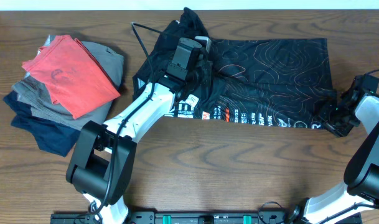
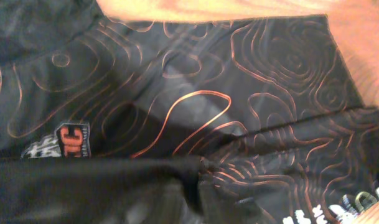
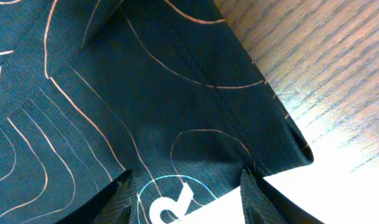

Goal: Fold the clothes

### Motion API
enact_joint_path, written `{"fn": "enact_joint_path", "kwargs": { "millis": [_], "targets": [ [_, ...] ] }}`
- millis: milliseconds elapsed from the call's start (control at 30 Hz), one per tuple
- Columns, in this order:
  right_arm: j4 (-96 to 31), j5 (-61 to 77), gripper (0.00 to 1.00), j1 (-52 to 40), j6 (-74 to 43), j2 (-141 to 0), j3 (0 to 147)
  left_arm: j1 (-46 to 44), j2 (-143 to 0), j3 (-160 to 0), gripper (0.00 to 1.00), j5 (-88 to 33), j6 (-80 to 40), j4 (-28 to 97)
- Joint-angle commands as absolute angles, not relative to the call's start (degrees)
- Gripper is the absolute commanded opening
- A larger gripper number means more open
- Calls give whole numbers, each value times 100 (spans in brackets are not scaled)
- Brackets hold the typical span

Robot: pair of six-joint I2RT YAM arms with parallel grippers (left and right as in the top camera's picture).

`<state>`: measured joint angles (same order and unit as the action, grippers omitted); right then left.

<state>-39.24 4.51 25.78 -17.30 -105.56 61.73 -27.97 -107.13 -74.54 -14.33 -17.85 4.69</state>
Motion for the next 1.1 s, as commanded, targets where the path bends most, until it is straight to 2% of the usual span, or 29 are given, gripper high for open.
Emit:
{"fn": "enact_joint_path", "kwargs": {
  "millis": [0, 67, 167, 500, 667, 967, 1000, 1033, 1067],
  "targets": [
    [-3894, 322, 54, 2521, -1667, -10619, 6016, -2792, -10739, -7498, 50, -1181, -1782, 681],
    [-3896, 325, 56, 2521, -1667, -10617, 6040, -2749, -10728, -7498, 63, -1031, -1756, 891],
    [-4003, 325, 58, 2521, -1664, -10615, 6125, -2530, -10659, -7498, 69, -915, -1669, 1286],
    [-4174, 322, 61, 2580, -1667, -10549, 6230, -1002, -10541, -7456, 69, -635, -1942, 3511],
    [-4200, 322, 61, 2596, -1669, -10549, 6230, -484, -10565, -7212, 75, -635, -2130, 3706],
    [-4311, 276, 61, 2598, -1667, -10549, 6230, -381, -10838, -6947, 75, -443, -2130, 3437],
    [-4292, 272, 61, 2600, -1667, -10549, 6230, -381, -10866, -6912, 72, -445, -2130, 3371],
    [-4239, 272, 61, 2602, -1667, -10549, 6230, -381, -10875, -6884, 64, -460, -2130, 3328],
    [-4191, 276, 62, 2611, -1667, -10549, 6230, -381, -10892, -6866, 60, -489, -2128, 3301]
  ]
}}
